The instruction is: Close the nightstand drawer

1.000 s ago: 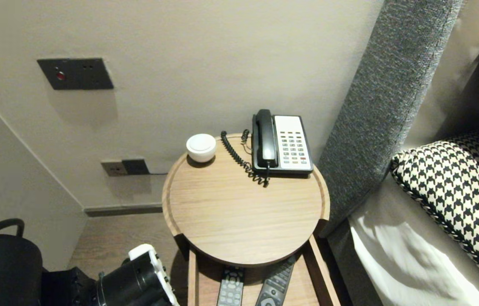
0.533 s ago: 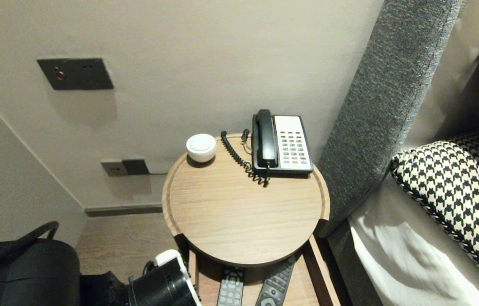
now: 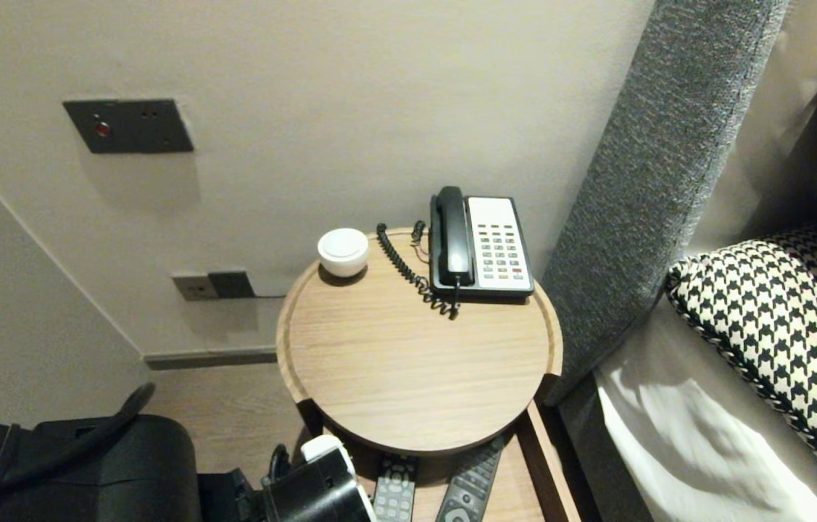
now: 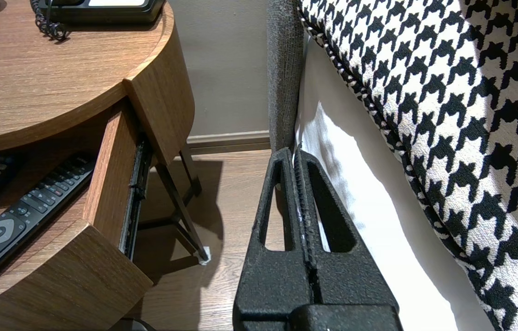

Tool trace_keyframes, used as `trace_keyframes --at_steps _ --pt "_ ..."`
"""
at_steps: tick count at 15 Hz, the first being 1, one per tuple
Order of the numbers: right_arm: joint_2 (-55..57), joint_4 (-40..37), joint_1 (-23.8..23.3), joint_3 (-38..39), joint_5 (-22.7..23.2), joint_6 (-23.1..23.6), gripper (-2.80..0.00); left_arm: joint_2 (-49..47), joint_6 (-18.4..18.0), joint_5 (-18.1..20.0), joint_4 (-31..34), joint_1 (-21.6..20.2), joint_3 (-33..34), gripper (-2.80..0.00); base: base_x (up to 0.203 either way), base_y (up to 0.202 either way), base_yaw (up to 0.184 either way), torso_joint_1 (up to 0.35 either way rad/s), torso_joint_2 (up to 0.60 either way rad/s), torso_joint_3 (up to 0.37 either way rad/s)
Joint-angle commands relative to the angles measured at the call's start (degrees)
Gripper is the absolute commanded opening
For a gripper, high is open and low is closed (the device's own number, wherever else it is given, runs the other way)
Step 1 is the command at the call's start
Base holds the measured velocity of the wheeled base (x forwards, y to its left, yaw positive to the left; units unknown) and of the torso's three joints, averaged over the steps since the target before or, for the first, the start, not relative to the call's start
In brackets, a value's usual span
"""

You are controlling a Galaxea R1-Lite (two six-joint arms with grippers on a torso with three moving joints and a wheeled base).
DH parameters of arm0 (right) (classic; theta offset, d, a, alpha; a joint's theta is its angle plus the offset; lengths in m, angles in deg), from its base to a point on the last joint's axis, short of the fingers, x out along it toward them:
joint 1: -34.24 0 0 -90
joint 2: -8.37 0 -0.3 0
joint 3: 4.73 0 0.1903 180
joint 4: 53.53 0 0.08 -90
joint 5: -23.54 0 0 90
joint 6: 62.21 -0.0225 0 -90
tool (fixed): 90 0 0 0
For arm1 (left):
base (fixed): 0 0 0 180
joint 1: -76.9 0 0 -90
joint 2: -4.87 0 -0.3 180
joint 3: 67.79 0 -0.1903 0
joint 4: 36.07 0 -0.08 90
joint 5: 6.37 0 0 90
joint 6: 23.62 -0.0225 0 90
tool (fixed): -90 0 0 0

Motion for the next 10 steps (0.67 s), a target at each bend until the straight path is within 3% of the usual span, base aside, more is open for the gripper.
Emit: trace_keyframes --at_steps 1,4,7,10 --pt "-0.02 0.05 0.02 2.29 0.03 0.00 -2.80 -1.12 0.61 -1.46 -1.32 0.13 -0.51 -2.80 0.000 0.000 0.000 0.000 0.00 0.000" --pt "-0.02 0.05 0.02 2.29 0.03 0.00 -2.80 -1.39 1.66 -2.00 -1.69 0.04 -1.13 -2.80 0.000 0.000 0.000 0.000 0.00 0.000" --pt "-0.02 0.05 0.02 2.29 0.03 0.00 -2.80 -1.40 1.92 -5.73 -3.83 -0.29 -1.12 -2.80 0.000 0.000 0.000 0.000 0.00 0.000" --pt "-0.02 0.05 0.02 2.29 0.03 0.00 -2.80 -1.30 2.27 -6.86 -8.05 -1.09 -1.45 -2.80 0.000 0.000 0.000 0.000 0.00 0.000"
